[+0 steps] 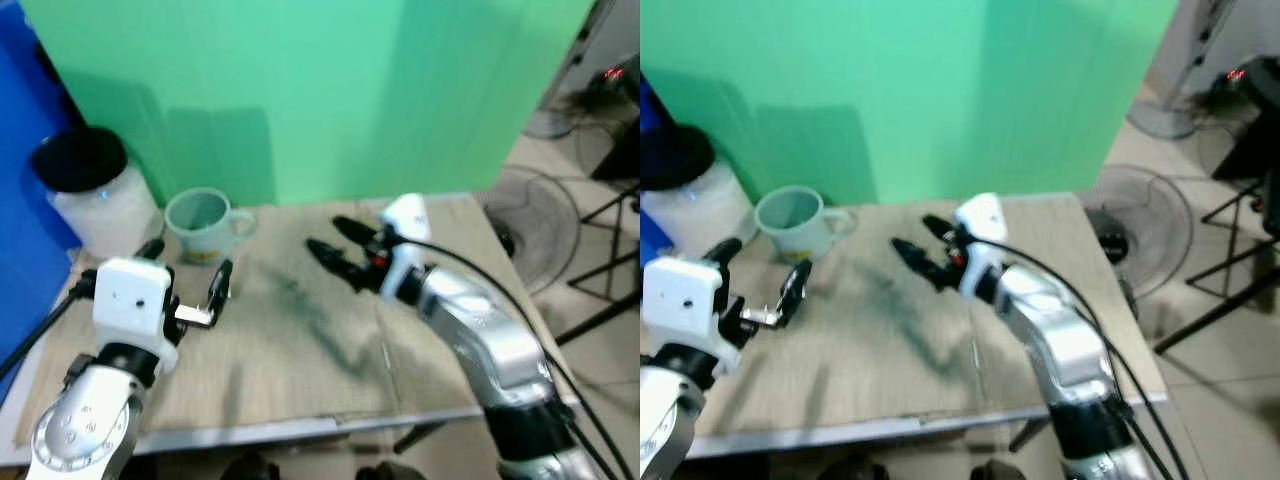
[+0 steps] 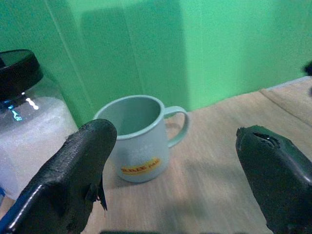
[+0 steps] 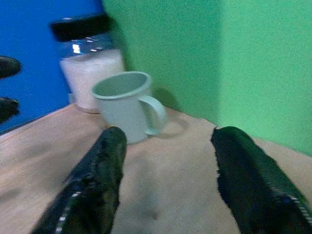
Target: Setting the table
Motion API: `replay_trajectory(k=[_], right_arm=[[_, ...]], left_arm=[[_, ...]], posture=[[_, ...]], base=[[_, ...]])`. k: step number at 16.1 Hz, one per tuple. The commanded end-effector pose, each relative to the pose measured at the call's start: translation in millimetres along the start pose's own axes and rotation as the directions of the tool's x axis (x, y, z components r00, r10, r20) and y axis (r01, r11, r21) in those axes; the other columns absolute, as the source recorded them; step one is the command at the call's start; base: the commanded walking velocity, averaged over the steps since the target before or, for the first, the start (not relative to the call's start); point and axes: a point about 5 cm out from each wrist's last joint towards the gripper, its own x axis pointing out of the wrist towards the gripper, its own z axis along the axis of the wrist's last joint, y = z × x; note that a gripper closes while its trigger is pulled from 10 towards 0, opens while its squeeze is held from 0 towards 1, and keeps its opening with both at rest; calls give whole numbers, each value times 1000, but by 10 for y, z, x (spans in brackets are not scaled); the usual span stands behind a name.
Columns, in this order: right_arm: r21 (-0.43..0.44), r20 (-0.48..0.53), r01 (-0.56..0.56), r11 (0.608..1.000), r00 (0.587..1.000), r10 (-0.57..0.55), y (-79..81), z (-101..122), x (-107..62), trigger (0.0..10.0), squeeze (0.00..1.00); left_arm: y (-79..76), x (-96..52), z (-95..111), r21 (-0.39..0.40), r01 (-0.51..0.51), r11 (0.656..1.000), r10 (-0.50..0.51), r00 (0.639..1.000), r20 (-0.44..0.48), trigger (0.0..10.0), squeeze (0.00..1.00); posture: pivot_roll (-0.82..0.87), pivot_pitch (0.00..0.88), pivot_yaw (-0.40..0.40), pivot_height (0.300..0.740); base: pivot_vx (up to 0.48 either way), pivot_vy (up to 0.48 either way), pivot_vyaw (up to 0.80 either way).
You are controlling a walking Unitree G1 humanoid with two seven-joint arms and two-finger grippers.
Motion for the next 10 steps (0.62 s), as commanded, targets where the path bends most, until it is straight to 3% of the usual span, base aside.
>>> replay_trajectory(k=[1, 5, 9, 10], right_arm=[[-34, 7, -45, 998, 999, 45, 35, 17, 75, 10000, 1000], [-84, -12, -103, 991, 995, 102, -8, -37, 408, 10000, 1000], [-106, -8, -109, 988, 994, 109, -26, -40, 598, 10000, 1000], [-106, 12, -118, 987, 993, 120, -27, -17, 590, 10000, 1000]], left_arm=[[-4, -32, 9, 18, -6, 1000, 6, 1000, -8, 10000, 0], [77, -92, -100, 77, 5, 997, 2, 996, -94, 10000, 0], [124, -118, -197, 106, 31, 994, -14, 987, -158, 10000, 0], [154, -68, -252, 112, 33, 993, -13, 984, -178, 10000, 0]], posture=[[101, 102, -4, 740], [97, 114, -8, 740], [109, 123, -18, 740], [110, 124, -20, 740]], base=[[0, 0, 0], [0, 0, 0], [0, 0, 0], [0, 0, 0]])
